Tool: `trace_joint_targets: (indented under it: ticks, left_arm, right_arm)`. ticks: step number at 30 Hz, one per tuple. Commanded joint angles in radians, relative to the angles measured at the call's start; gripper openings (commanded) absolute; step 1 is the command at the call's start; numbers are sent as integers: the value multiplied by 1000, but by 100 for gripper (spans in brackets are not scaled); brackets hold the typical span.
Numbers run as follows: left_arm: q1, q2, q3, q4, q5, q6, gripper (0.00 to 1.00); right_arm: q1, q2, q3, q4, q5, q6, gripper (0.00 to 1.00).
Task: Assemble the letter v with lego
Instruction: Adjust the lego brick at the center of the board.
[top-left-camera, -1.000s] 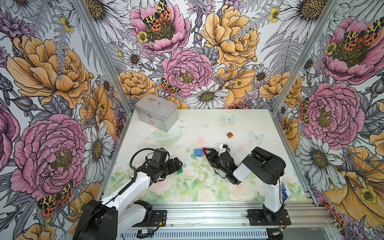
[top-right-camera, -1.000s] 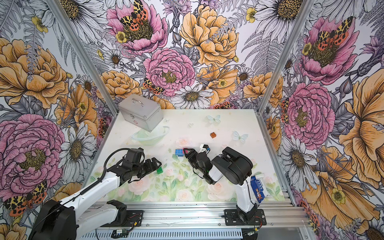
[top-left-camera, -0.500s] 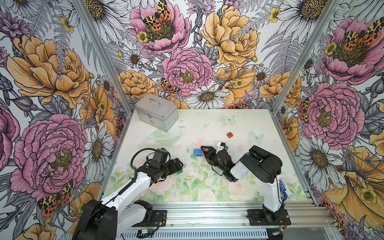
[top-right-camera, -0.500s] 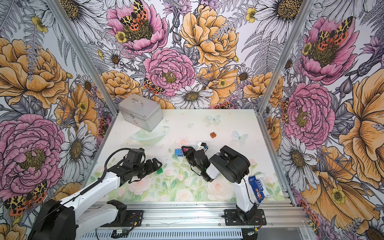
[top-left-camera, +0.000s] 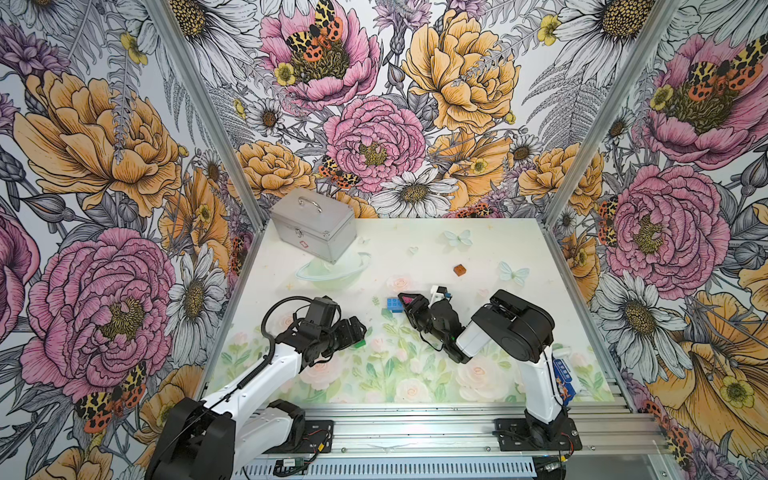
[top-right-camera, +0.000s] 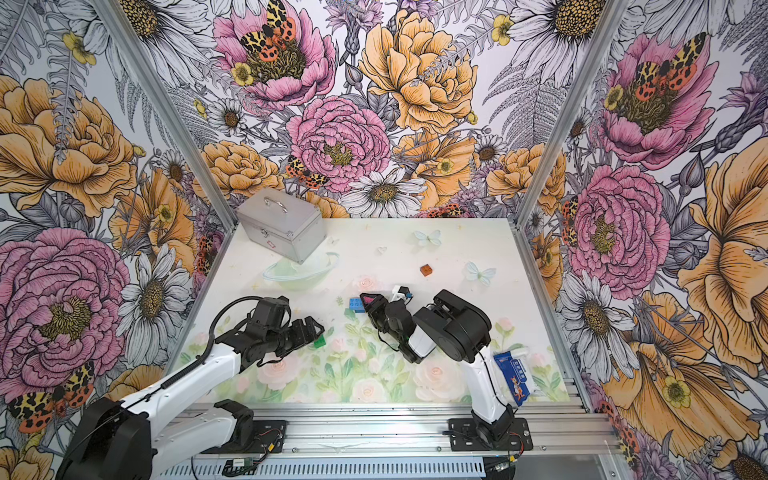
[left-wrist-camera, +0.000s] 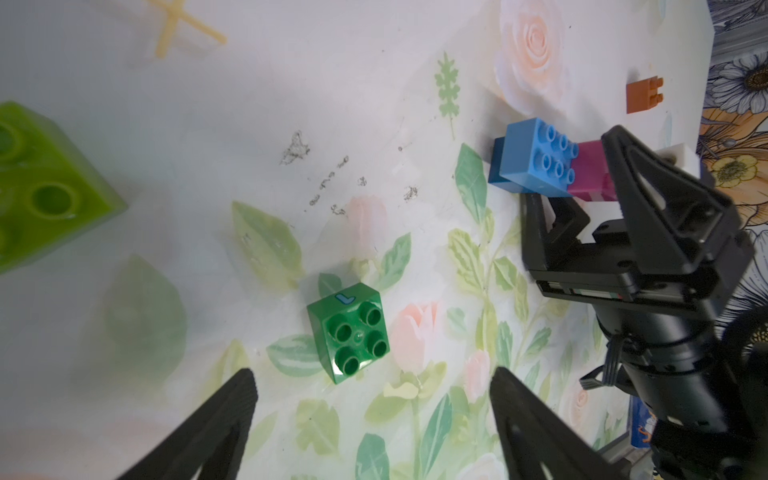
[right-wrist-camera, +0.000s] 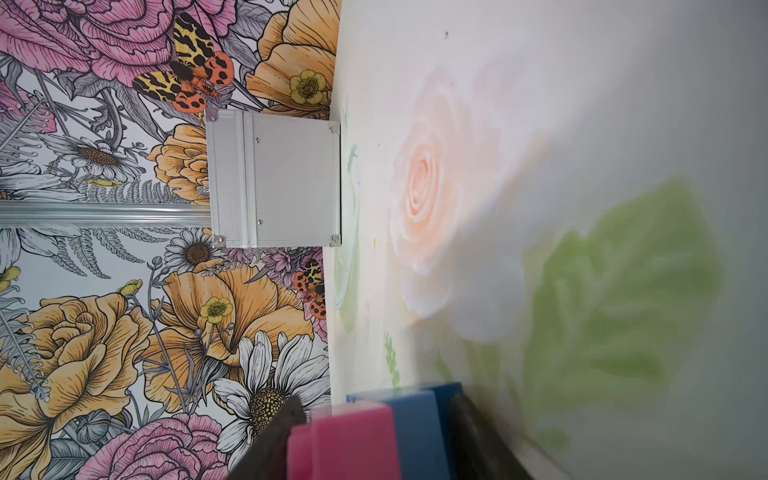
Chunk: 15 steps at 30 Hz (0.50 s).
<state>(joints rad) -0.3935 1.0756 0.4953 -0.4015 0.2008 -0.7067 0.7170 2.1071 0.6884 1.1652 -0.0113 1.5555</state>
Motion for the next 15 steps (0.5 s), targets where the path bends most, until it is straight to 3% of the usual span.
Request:
trace_joint_targets:
  ticks: [1, 15]
  left_arm:
    - [-14, -15, -11, -10, -13, 2, 89]
    - [-71, -76, -35, -92, -54, -65, 87]
  right_arm:
    - [9, 15, -1, -19, 4, -7, 51]
    - [15, -14, -13, -71, 2, -110, 46]
